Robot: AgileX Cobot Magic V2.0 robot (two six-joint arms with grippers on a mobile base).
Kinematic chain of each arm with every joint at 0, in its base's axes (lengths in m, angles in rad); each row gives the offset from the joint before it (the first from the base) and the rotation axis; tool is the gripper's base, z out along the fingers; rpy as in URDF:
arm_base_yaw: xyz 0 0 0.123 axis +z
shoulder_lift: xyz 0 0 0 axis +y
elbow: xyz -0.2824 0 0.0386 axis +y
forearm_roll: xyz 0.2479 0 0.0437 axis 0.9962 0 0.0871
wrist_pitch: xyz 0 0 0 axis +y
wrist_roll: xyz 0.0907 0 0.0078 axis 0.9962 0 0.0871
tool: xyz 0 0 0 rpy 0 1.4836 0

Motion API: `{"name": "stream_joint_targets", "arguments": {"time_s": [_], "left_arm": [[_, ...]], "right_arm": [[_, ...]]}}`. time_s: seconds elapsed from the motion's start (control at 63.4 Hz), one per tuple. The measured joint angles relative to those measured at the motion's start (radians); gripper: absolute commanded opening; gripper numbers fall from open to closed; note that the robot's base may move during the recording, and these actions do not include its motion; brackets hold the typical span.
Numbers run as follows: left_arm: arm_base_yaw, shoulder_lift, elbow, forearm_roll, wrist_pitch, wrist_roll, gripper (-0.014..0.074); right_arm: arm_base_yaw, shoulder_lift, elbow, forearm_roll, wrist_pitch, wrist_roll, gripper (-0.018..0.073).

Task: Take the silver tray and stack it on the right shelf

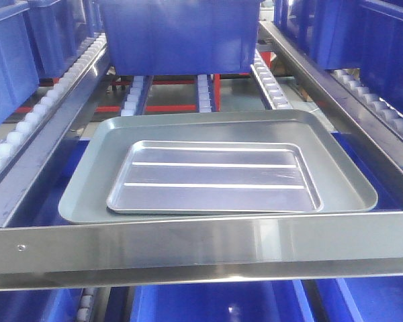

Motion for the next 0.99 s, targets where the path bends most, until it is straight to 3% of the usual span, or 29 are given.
{"name": "stream_joint_targets", "arguments": {"time_s": [0.268,0.993], "left_arm": [[0.0,-0.176,0.0,0.003,0.033,0.002,-0.0093],[0.0,-0.176,0.0,-0.011,0.051,0.002,-0.0093]], "right_arm": [[0.0,-0.26,0.002,0.0,-0.012,0.0,0.0055],[0.0,-0.268,0.002,-0.001,-0.009,0.0,0.0055]]}}
